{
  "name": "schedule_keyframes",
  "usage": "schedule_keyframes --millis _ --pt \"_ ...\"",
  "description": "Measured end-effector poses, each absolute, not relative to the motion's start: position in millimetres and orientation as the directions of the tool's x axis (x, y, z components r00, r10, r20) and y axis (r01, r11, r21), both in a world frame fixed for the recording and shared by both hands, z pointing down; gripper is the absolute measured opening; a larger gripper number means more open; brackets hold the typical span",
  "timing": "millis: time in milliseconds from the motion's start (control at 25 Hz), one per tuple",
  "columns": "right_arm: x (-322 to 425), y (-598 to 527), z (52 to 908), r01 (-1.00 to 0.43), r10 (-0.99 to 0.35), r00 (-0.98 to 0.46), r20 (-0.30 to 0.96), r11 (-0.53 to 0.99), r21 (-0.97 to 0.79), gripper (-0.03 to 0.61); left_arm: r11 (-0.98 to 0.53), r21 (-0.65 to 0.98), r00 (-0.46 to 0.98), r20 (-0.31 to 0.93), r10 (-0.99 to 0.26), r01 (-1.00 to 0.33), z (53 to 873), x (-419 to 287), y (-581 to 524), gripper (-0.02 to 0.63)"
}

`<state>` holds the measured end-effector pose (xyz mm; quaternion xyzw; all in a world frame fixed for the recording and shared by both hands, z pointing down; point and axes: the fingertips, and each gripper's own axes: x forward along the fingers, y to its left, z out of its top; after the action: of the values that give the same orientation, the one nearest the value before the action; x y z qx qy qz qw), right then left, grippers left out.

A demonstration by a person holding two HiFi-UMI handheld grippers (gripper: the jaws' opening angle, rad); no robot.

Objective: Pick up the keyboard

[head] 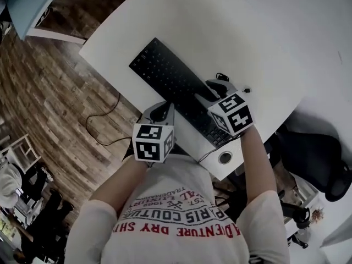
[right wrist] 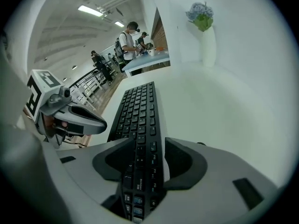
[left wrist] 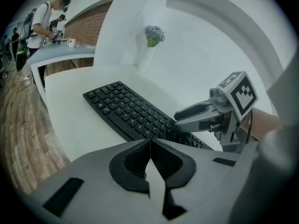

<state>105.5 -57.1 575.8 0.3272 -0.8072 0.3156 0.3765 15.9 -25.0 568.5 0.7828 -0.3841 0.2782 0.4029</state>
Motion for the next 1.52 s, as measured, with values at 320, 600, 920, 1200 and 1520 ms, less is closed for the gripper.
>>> schedule_keyframes --millis 320,600,920,1200,1520 --pt "102 -54 595 -0.664 -0.070 -0.569 0.819 0.627 -0.408 0.206 -0.355 0.461 0.569 0.756 -0.322 -0.813 586 18 -13 0.028" --pt "101 -51 600 -0.612 0.035 -0.607 0.794 0.617 -0.495 0.202 -0.360 0.474 0.580 0.758 -0.297 -0.804 593 21 -12 0.028" --pt "100 -51 600 -0.618 0.109 -0.546 0.831 0.617 -0.487 0.187 -0.368 0.477 0.585 0.759 -0.286 -0.798 595 21 -12 0.028" --pt "98 -51 583 -0.659 -0.002 -0.456 0.890 0.673 -0.336 0.184 -0.355 0.524 0.621 0.740 -0.260 -0.774 595 20 -7 0.029" --pt "95 -48 573 -0.667 -0.088 -0.426 0.901 0.703 -0.247 0.184 -0.211 0.666 0.699 0.685 -0.205 -0.715 593 23 5 0.218"
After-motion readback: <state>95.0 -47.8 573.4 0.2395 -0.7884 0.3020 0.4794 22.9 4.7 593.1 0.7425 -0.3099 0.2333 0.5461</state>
